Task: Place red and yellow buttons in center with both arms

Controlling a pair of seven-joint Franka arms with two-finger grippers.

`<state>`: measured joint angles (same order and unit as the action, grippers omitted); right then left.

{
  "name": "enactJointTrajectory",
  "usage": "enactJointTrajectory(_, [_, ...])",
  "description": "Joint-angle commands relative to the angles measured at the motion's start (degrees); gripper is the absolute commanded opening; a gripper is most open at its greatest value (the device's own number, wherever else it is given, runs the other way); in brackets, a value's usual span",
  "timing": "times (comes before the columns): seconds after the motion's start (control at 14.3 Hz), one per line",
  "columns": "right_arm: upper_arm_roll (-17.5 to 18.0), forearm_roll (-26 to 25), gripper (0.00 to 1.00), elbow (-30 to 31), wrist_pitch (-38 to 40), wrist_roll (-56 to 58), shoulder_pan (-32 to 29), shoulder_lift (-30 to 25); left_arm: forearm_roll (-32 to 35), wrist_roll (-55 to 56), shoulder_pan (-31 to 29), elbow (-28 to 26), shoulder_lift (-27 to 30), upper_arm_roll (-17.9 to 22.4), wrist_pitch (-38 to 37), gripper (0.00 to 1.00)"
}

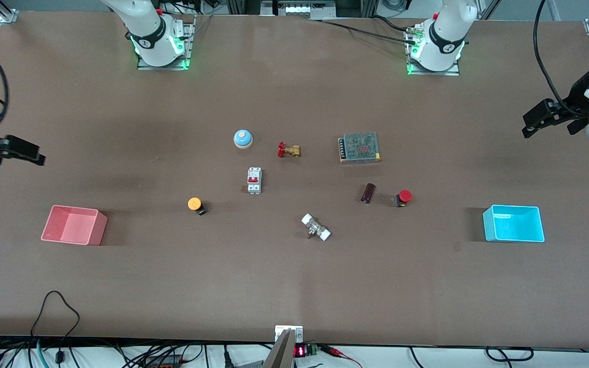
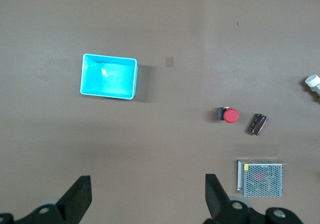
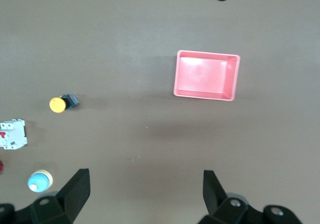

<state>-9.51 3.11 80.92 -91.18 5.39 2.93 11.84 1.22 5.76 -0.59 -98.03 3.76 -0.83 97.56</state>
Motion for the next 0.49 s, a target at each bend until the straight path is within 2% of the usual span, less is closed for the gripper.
enactJointTrajectory(0.0, [5.38, -2.58, 1.00, 0.81, 2.75, -1.08, -3.11, -1.55, -1.39, -1.54, -0.37, 5.64, -3.22, 0.22, -2.02, 1.00])
enactJointTrajectory(0.21, [5.64, -4.85, 1.00, 5.29, 1.53, -4.25, -1.18, -5.23, -0.78, -3.82, -0.29, 8.20, -4.28, 0.31, -1.76, 1.00])
enactJointTrajectory(0.42, [5.55, -4.95, 1.00, 6.88, 2.06, -3.46, -1.43, -7.00, -0.87, -4.18, -0.37, 8.91, -5.43, 0.22, -2.11, 1.00])
